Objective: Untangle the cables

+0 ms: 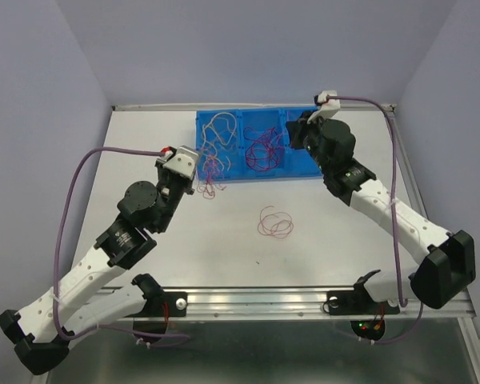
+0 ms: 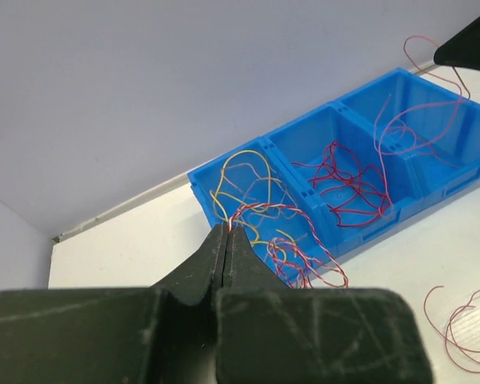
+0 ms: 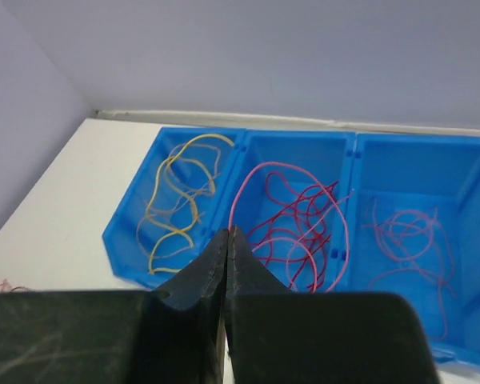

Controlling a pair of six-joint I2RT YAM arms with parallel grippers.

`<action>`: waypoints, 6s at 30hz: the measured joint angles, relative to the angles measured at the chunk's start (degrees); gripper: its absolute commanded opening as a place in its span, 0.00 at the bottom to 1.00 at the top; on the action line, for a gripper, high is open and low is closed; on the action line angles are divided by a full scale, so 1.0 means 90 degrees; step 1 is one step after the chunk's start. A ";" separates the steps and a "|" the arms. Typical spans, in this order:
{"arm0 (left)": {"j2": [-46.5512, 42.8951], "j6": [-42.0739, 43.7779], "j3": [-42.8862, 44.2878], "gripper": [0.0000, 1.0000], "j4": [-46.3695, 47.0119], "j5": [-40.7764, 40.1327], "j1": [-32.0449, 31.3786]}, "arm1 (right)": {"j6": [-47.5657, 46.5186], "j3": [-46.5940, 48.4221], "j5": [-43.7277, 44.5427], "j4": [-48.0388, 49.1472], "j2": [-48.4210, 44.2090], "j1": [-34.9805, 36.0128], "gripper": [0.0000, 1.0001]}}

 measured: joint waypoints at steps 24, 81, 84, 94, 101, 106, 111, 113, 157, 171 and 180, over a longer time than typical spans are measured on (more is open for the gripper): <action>-0.0119 0.0005 -0.0124 0.00 0.0551 -0.0010 0.0000 | 0.0651 0.2159 -0.0658 -0.0709 0.1734 -0.1865 0.01; -0.0012 0.0002 -0.0255 0.00 0.0600 0.0189 0.0000 | 0.1702 0.1399 -0.0333 -0.1302 0.1807 -0.1877 0.69; -0.0010 0.0002 -0.0306 0.00 0.0588 0.0209 0.0000 | 0.1851 0.0772 -0.0614 -0.1404 0.1664 -0.1751 0.78; -0.0012 0.0002 -0.0316 0.00 0.0595 0.0226 0.0000 | 0.0952 -0.1047 -0.1341 -0.2363 0.0899 -0.0355 0.81; -0.0017 0.0005 -0.0316 0.00 0.0593 0.0226 0.0000 | 0.0209 -0.1088 -0.1571 -0.2793 0.1103 0.0202 0.99; -0.0051 0.0005 -0.0316 0.00 0.0590 0.0231 0.0000 | -0.0158 -0.0925 -0.1246 -0.3196 0.1790 0.0736 1.00; -0.0068 0.0005 -0.0316 0.00 0.0590 0.0274 0.0000 | -0.0333 -0.0867 -0.1100 -0.3466 0.2001 0.0877 1.00; -0.0068 0.0005 -0.0316 0.00 0.0588 0.0277 0.0000 | -0.0381 -0.0823 -0.1059 -0.3534 0.2072 0.0899 1.00; -0.0056 0.0005 -0.0316 0.00 0.0532 0.0384 0.0000 | -0.0600 -0.0393 -0.1076 -0.3738 0.1693 0.1241 1.00; -0.0061 0.0005 -0.0316 0.00 0.0491 0.0440 0.0000 | -0.0996 -0.0418 -0.1100 -0.4335 0.2431 0.1489 0.86; -0.0061 0.0005 -0.0316 0.00 0.0478 0.0440 0.0000 | -0.1018 -0.0299 -0.1088 -0.4456 0.2693 0.1613 0.16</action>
